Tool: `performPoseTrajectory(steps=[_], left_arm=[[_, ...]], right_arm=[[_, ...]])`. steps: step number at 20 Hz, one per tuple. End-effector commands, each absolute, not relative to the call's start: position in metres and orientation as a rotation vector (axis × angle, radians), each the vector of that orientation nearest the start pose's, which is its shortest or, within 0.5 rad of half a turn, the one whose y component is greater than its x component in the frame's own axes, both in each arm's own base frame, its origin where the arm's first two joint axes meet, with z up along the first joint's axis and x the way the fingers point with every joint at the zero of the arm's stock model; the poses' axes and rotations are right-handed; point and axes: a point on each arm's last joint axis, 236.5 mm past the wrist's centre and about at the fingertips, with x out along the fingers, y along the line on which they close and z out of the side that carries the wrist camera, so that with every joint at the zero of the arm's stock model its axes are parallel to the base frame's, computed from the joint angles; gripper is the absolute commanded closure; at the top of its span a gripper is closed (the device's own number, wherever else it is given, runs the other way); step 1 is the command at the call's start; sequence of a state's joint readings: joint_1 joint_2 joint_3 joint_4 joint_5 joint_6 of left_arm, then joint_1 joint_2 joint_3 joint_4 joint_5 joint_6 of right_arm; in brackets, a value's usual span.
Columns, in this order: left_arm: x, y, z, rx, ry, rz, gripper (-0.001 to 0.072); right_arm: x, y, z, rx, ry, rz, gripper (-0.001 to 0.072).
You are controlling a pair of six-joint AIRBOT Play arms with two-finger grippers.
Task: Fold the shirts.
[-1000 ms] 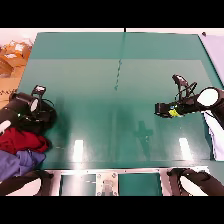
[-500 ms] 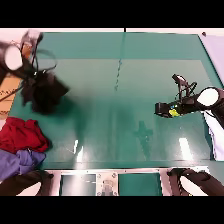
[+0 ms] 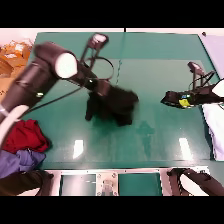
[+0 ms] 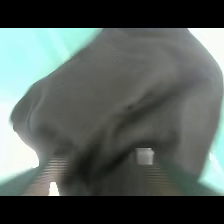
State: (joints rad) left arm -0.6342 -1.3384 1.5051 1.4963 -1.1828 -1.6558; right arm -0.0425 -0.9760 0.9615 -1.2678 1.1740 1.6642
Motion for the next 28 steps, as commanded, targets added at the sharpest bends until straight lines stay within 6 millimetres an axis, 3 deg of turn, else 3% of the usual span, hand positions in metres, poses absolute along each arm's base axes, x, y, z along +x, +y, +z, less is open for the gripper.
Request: performPoseTrajectory(steps=[1,3,5,7,9,11,13,16,19,21,22,23,24,26,28], left_arm=[[0.355,-0.279,0.08,0.173,1.138,-0.58,0.0004],[0.366,-0.233,0.083,0.162,1.204,-0.502,0.0004],[0.367,-0.181,0.071,0.123,1.316,-0.4,0.0005],[0.359,-0.142,0.044,0.055,1.431,-0.32,0.0006],[0.334,-0.128,0.004,-0.03,1.56,-0.297,0.0006],[0.306,-0.14,-0.029,-0.116,1.647,-0.336,0.0006],[0.291,-0.175,-0.051,-0.253,1.652,-0.424,0.0005],[0.286,-0.211,-0.081,-0.388,1.58,-0.437,0.0005],[0.298,-0.234,-0.097,-0.467,1.46,-0.404,0.0005],[0.302,-0.245,-0.096,-0.49,1.43,-0.409,0.0007],[0.301,-0.247,-0.097,-0.485,1.432,-0.413,0.012],[0.298,-0.246,-0.098,-0.479,1.445,-0.416,0.0517],[0.296,-0.245,-0.097,-0.467,1.453,-0.422,0.0684],[0.295,-0.246,-0.092,-0.441,1.468,-0.442,0.0686],[0.301,-0.243,-0.074,-0.362,1.445,-0.476,0.0688]], right_arm=[[0.323,0.026,0.055,0.397,1.187,0.037,0.0358],[0.318,0.01,0.044,0.439,1.228,-0.009,0.036],[0.316,0.001,0.025,0.461,1.275,-0.023,0.0361],[0.322,0.01,0.004,0.499,1.329,0.037,0.0361],[0.342,0.03,-0.012,0.588,1.327,0.116,0.036],[0.365,0.052,-0.027,0.667,1.299,0.206,0.0355],[0.38,0.071,-0.053,0.71,1.307,0.244,0.0247],[0.398,0.106,-0.091,0.753,1.322,0.298,0.0244],[0.409,0.137,-0.105,0.751,1.349,0.374,0.0249],[0.419,0.149,-0.104,0.714,1.335,0.418,0.0432],[0.424,0.152,-0.101,0.704,1.325,0.429,0.0451],[0.429,0.153,-0.096,0.697,1.313,0.437,0.0576],[0.433,0.152,-0.091,0.689,1.3,0.444,0.069],[0.441,0.147,-0.078,0.671,1.277,0.48,0.069],[0.444,0.14,-0.055,0.676,1.265,0.524,0.0692]])
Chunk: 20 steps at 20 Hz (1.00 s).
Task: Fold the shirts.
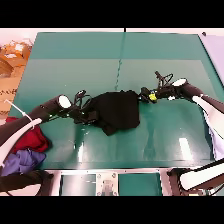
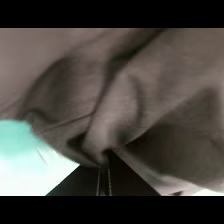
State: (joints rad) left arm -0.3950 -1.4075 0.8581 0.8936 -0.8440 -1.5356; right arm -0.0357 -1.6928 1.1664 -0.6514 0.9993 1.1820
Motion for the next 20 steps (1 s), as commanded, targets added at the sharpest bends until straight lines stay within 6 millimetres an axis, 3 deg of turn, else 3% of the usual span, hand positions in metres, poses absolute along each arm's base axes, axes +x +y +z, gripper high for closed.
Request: performPoseTrajectory(steps=[1,3,5,7,10,13,15,16,18,20], left_arm=[[0.31,-0.241,-0.057,-0.325,1.408,-0.486,0.0688],[0.337,-0.232,0.003,-0.234,1.266,-0.484,0.0688],[0.364,-0.221,0.094,-0.149,1.05,-0.488,0.0688],[0.372,-0.207,0.201,-0.094,0.811,-0.493,0.0688],[0.343,-0.187,0.358,-0.064,0.467,-0.529,0.0688],[0.29,-0.167,0.47,-0.064,0.209,-0.563,0.0688],[0.256,-0.154,0.515,-0.06,0.089,-0.576,0.0687],[0.248,-0.15,0.525,-0.058,0.058,-0.576,0.0687],[0.236,-0.145,0.527,-0.054,0.048,-0.577,0.0687],[0.236,-0.145,0.517,-0.043,0.087,-0.576,0.0686]], right_arm=[[0.446,0.136,-0.039,0.669,1.245,0.546,0.0692],[0.45,0.127,0.014,0.632,1.156,0.589,0.0692],[0.448,0.118,0.086,0.566,1.015,0.619,0.0692],[0.433,0.112,0.172,0.474,0.824,0.633,0.0692],[0.377,0.11,0.302,0.321,0.512,0.633,0.0691],[0.306,0.101,0.416,0.219,0.177,0.555,0.0692],[0.261,0.092,0.471,0.175,-0.012,0.473,0.0692],[0.246,0.087,0.485,0.159,-0.057,0.432,0.0692],[0.234,0.078,0.498,0.124,-0.1,0.367,0.0692],[0.238,0.072,0.501,0.123,-0.115,0.342,0.0691]])
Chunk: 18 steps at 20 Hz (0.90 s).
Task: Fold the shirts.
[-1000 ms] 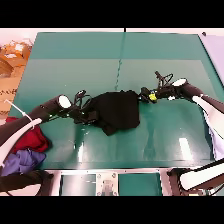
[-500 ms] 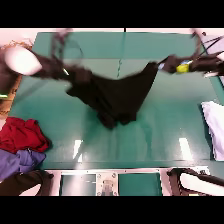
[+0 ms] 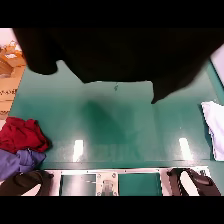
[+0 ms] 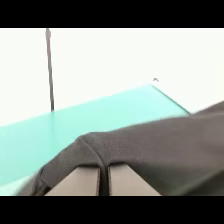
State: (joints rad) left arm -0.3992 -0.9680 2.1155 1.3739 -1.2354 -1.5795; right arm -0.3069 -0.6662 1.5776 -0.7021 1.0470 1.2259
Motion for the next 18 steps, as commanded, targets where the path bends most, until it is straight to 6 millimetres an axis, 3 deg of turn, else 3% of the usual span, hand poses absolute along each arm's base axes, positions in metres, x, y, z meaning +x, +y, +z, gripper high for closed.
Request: performPoseTrajectory(steps=[1,2,4,6,9,12,14,16,18], left_arm=[[0.241,-0.145,0.51,-0.036,0.105,-0.569,0.0686],[0.251,-0.146,0.499,-0.02,0.13,-0.553,0.0686],[0.285,-0.139,0.467,0.033,0.193,-0.472,0.0686],[0.332,-0.129,0.428,0.103,0.261,-0.359,0.0687],[0.416,-0.143,0.356,0.121,0.373,-0.303,0.0687],[0.507,-0.167,0.242,0.026,0.566,-0.344,0.0687],[0.551,-0.189,0.166,0.042,0.632,-0.417,0.0686],[0.575,-0.222,0.098,-0.011,0.684,-0.505,0.0686],[0.58,-0.25,0.048,-0.16,0.76,-0.564,0.0686]], right_arm=[[0.248,0.068,0.497,0.132,-0.098,0.338,0.0691],[0.262,0.064,0.489,0.146,-0.063,0.341,0.0691],[0.298,0.059,0.452,0.183,0.077,0.366,0.0691],[0.335,0.05,0.396,0.247,0.238,0.373,0.0691],[0.376,0.033,0.283,0.394,0.469,0.334,0.0691],[0.403,0.019,0.155,0.467,0.627,0.249,0.0691],[0.413,0.017,0.072,0.482,0.731,0.192,0.069],[0.424,0.02,0.002,0.473,0.834,0.154,0.069],[0.436,0.017,-0.047,0.47,0.905,0.117,0.069]])
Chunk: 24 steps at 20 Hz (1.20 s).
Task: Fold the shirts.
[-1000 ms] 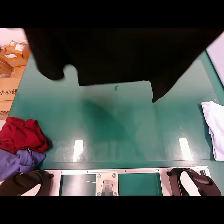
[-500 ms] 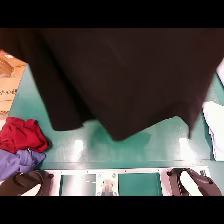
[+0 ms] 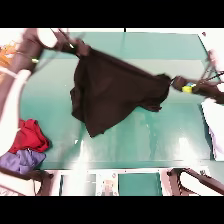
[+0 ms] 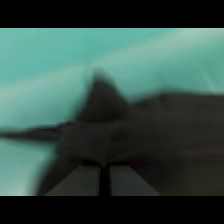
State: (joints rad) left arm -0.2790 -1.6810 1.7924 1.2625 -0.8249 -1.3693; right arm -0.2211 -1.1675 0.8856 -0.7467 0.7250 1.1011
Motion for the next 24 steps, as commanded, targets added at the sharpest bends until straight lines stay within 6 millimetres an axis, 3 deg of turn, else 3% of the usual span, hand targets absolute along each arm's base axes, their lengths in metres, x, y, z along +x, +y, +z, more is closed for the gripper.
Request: performPoseTrajectory(steps=[1,4,5,6,7,8,9,10,11,14,16,19,21,23,24], left_arm=[[0.579,-0.256,0.033,-0.199,0.787,-0.575,0.0686],[0.571,-0.257,0.021,-0.211,0.85,-0.59,0.0683],[0.564,-0.256,0.022,-0.229,0.895,-0.597,0.0604],[0.556,-0.252,0.025,-0.249,0.946,-0.605,0.0292],[0.546,-0.245,0.03,-0.275,1.011,-0.605,0.02],[0.535,-0.237,0.035,-0.28,1.073,-0.616,0.02],[0.524,-0.224,0.042,-0.278,1.137,-0.628,0.0302],[0.511,-0.212,0.049,-0.264,1.194,-0.649,0.0563],[0.501,-0.201,0.055,-0.255,1.239,-0.661,0.0686],[0.475,-0.183,0.061,-0.221,1.332,-0.634,0.0687],[0.453,-0.181,0.059,-0.186,1.382,-0.625,0.0688],[0.407,-0.179,0.041,-0.192,1.447,-0.589,0.0688],[0.37,-0.171,0.021,-0.238,1.456,-0.523,0.0688],[0.334,-0.161,0.0,-0.341,1.438,-0.411,0.0687],[0.319,-0.162,-0.008,-0.412,1.414,-0.374,0.0686]], right_arm=[[0.443,0.014,-0.063,0.478,0.932,0.104,0.069],[0.47,0.005,-0.077,0.483,0.941,0.094,0.069],[0.481,0.002,-0.07,0.48,0.921,0.096,0.0689],[0.489,-0.001,-0.058,0.477,0.898,0.105,0.0612],[0.496,-0.004,-0.042,0.478,0.877,0.12,0.0382],[0.499,-0.008,-0.028,0.486,0.874,0.145,0.026],[0.497,-0.013,-0.018,0.502,0.888,0.173,0.0267],[0.491,-0.02,-0.011,0.524,0.909,0.192,0.0295],[0.483,-0.028,-0.011,0.553,0.935,0.199,0.0303],[0.445,-0.035,-0.032,0.641,1.054,0.227,0.0302],[0.427,-0.028,-0.054,0.669,1.105,0.222,0.0301],[0.412,-0.001,-0.082,0.663,1.171,0.248,0.0303],[0.413,0.016,-0.093,0.65,1.2,0.274,0.0317],[0.417,0.027,-0.102,0.625,1.205,0.278,0.0503],[0.417,0.031,-0.102,0.619,1.21,0.286,0.0656]])
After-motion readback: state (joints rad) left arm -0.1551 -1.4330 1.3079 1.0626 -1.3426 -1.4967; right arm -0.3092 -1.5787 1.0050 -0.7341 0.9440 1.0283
